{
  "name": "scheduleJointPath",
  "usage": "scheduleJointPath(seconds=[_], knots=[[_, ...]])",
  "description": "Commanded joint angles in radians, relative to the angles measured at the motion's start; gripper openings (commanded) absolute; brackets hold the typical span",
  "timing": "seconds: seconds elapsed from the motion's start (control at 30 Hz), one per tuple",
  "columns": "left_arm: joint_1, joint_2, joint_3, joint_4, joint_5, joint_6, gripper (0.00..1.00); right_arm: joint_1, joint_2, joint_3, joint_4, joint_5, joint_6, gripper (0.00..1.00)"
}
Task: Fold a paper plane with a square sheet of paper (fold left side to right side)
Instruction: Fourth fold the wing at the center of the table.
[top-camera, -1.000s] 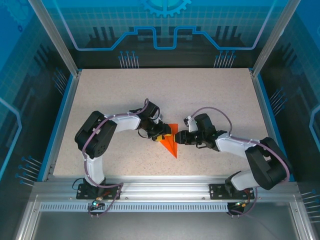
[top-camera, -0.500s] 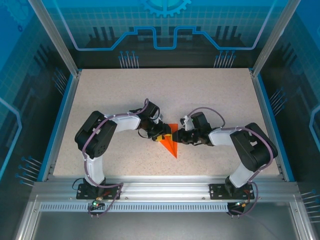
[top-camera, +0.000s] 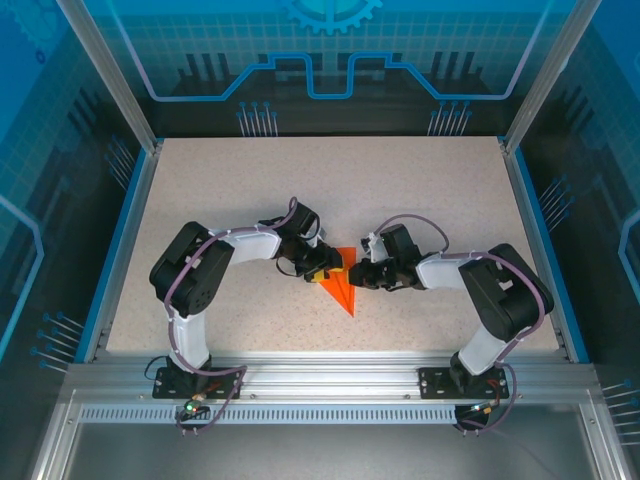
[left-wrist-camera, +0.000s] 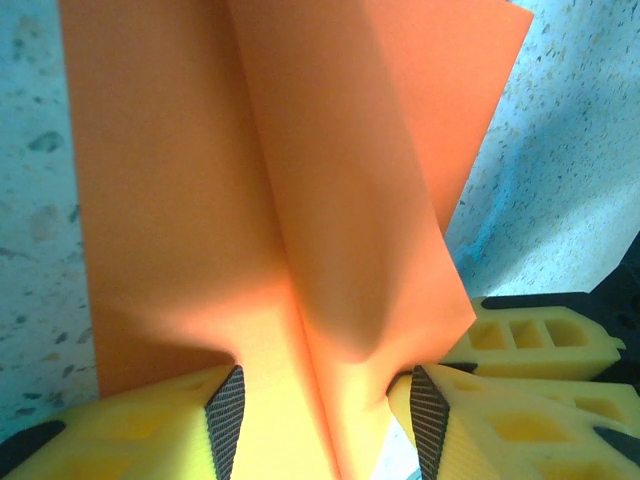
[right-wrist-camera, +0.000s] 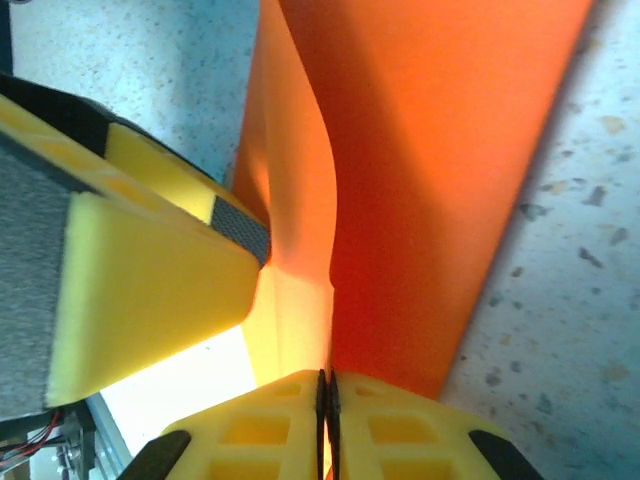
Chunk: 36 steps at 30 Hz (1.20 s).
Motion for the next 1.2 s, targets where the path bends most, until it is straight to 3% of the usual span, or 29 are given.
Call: scheduleJointPath(seconds=[0.0, 0.7, 1.17], knots=[[-0.007, 0.036, -0.003, -0.051, -0.029, -0.007, 0.51, -0.013, 0.006, 0.026, -0.077, 0.05, -0.042, 0.12], [-0.007, 0.04, -0.002, -0.054, -0.03, -0.004, 0.51, -0.009, 0.044, 0.046, -0.137, 0.082, -0.061, 0.12], [-0.007, 0.042, 0.001, -0.055, -0.029, -0.006, 0.51, 0.009, -0.028, 0.029, -0.135, 0.077, -0.034, 0.12]])
